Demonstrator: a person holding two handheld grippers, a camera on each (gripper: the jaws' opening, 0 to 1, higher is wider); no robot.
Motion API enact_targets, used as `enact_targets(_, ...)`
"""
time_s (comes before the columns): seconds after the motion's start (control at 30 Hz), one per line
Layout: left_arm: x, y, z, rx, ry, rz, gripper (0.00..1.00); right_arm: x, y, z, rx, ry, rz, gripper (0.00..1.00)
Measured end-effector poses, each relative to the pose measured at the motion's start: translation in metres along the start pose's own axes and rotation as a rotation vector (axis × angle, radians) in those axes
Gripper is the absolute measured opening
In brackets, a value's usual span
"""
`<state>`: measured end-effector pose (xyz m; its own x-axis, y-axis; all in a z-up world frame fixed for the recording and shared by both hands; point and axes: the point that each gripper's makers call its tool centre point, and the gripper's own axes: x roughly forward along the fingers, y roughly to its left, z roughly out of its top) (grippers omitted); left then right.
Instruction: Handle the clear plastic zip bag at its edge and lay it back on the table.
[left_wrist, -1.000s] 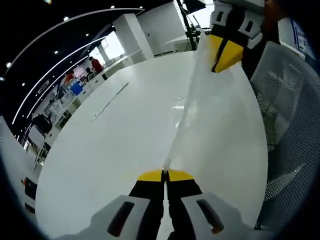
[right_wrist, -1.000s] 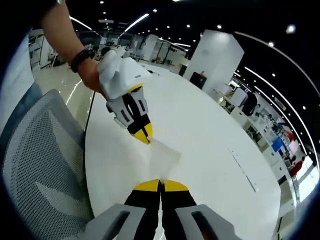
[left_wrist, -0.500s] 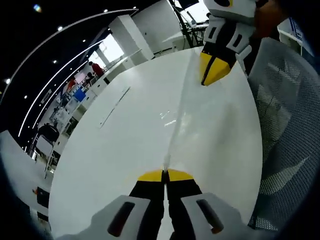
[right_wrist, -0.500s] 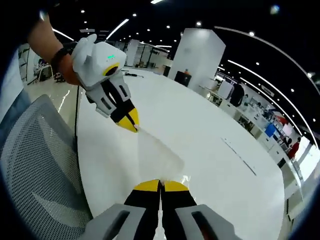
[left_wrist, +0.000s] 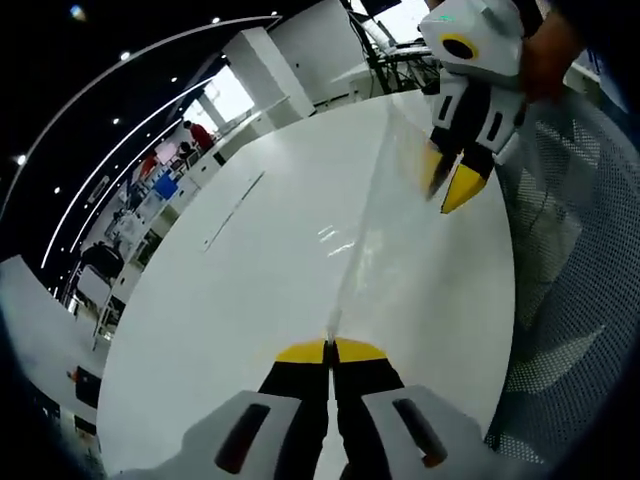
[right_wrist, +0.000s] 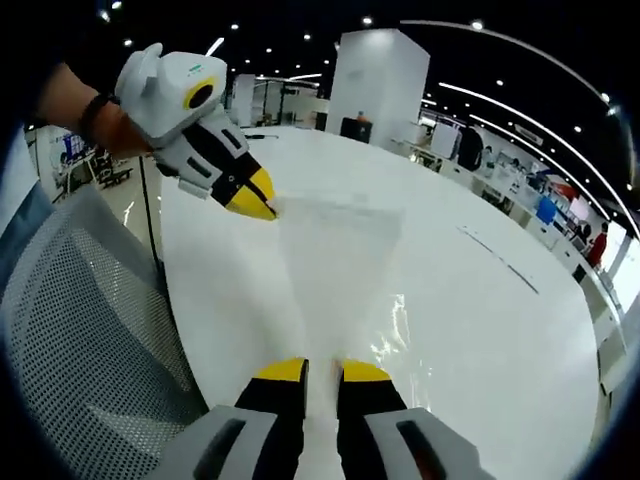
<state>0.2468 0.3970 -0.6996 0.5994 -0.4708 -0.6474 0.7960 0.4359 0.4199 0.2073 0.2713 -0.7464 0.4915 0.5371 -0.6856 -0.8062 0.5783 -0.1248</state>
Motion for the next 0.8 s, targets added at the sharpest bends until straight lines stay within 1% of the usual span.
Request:
enact_targets(0.07,-0.002,-0.001,0.000,-0.004,-0.002,0.002,0.00,0.002,0.002,-0.005,0.009,0.017,0.000,0.07)
enact_targets(0.17,-0.006,-0.003,-0.001,-0.007,-0.006,0.005,0.00,0.009,-0.001,-0.012,0.021,0.034,-0.018,0.02)
enact_targets(0.2,-0.007,-0.004,-0.001,-0.006,-0.007,0.005,0.00,0.005,-0.003,-0.009,0.031,0.029,-0.028,0.00)
enact_targets(0.27,-0.009,-0.006,-0.002,-0.006,-0.008,0.005,0.00,0.003,-0.008,-0.005,0.043,0.016,-0.040,0.00)
enact_targets(0.43,-0.013,-0.010,0.000,-0.008,-0.012,0.009,0.00,0.006,-0.026,0.003,0.054,0.000,-0.077,0.00)
enact_targets(0.5,-0.014,-0.012,0.001,-0.008,-0.015,0.011,0.00,0.013,-0.037,0.008,0.055,-0.001,-0.089,0.00)
enact_targets(0.63,-0.016,-0.017,0.002,0.001,-0.015,0.014,0.00,0.022,-0.051,0.016,0.055,-0.006,-0.097,0.00)
enact_targets(0.77,-0.016,-0.016,-0.001,0.017,0.002,0.028,0.00,0.026,-0.059,0.028,0.056,-0.012,-0.101,0.00)
enact_targets(0.8,-0.015,-0.016,-0.002,0.012,0.009,0.031,0.00,0.032,-0.061,0.029,0.052,-0.008,-0.092,0.03)
